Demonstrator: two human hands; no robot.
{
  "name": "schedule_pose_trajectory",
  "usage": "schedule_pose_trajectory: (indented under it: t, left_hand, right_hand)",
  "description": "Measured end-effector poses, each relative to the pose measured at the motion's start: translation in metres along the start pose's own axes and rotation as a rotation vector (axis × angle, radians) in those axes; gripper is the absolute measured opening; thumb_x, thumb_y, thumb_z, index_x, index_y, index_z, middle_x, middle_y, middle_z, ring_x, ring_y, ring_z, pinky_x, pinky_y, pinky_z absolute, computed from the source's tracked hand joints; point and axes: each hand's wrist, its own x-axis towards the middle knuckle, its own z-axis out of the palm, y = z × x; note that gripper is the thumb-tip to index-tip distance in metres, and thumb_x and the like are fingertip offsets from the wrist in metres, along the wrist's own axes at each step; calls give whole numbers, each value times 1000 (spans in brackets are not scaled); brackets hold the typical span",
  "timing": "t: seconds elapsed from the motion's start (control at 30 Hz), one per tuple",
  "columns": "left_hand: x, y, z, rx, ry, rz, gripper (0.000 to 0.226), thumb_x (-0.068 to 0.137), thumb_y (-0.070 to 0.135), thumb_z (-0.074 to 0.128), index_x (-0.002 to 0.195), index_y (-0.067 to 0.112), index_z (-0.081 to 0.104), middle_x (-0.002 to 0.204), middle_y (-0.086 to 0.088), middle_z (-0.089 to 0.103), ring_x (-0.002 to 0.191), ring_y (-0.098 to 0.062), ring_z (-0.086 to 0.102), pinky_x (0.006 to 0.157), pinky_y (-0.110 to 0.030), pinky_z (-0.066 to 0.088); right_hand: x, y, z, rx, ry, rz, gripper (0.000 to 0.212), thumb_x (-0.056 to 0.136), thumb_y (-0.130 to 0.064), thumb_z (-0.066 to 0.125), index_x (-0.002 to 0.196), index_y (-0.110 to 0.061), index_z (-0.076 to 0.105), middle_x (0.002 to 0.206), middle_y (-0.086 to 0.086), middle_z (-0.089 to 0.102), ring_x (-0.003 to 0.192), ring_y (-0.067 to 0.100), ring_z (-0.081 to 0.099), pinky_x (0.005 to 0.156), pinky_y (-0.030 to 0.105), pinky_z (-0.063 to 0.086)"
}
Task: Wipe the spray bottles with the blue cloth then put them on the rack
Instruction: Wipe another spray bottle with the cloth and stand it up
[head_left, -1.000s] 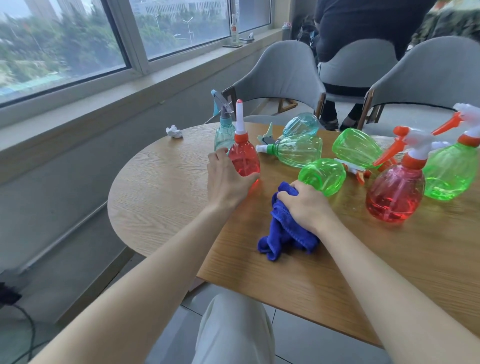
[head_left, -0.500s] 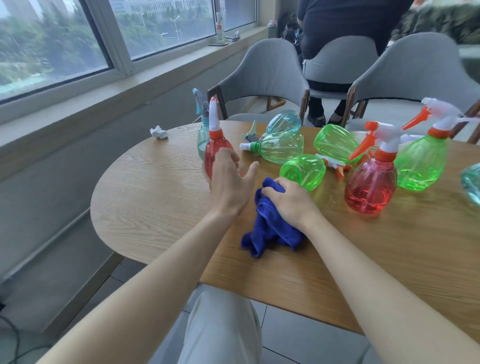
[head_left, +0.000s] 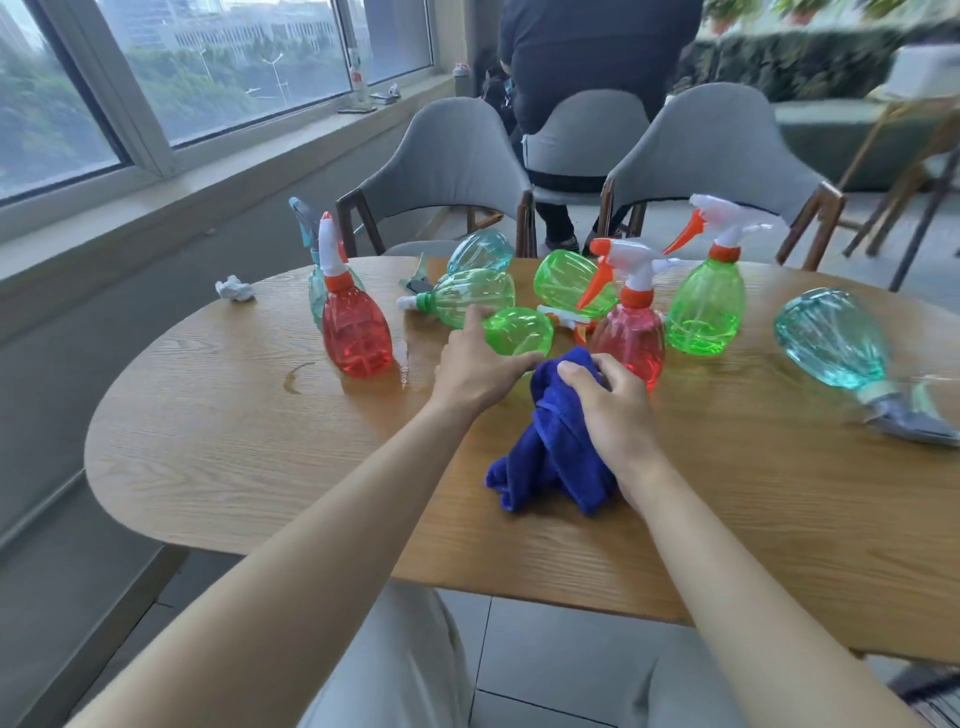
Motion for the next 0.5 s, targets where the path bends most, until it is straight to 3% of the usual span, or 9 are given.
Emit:
schedule_pose_trajectory:
  t: [0.1, 0.2, 0.33, 0.5]
  left_hand:
    - [-7, -2, -1, -39, 32, -19, 77, 78, 48, 92, 136, 25, 46, 137, -9, 62, 126, -29, 59, 104, -42, 50]
    - [-21, -4, -3, -80, 83, -14, 71, 79, 46, 91, 131, 23, 48, 130, -4, 62, 115, -23, 58, 91, -35, 46]
    - [-43, -8, -6, -178, 160, 3, 63, 82, 43, 89, 127, 21, 51, 105, 12, 60, 100, -12, 55, 83, -23, 39]
    - [-70, -18, -9, -264, 212, -18, 59, 83, 40, 89, 121, 25, 47, 92, 22, 54, 77, 21, 54, 69, -13, 38]
  right_hand:
    - [-8, 10, -3, 40, 69, 26, 14, 101, -35, 65, 99, -21, 69, 85, -11, 69, 77, 8, 63, 79, 31, 48]
    - [-15, 17, -1, 21, 89, -9, 14, 99, -41, 68, 109, -30, 68, 100, -12, 73, 94, 6, 68, 88, 29, 49]
    - [-16, 17, -2, -7, 78, -36, 26, 84, -56, 68, 107, -47, 63, 128, -8, 67, 119, 9, 63, 109, 33, 48]
    - [-19, 18, -4, 70, 75, -27, 24, 93, -38, 71, 115, -45, 63, 121, -13, 67, 112, 10, 67, 105, 45, 54]
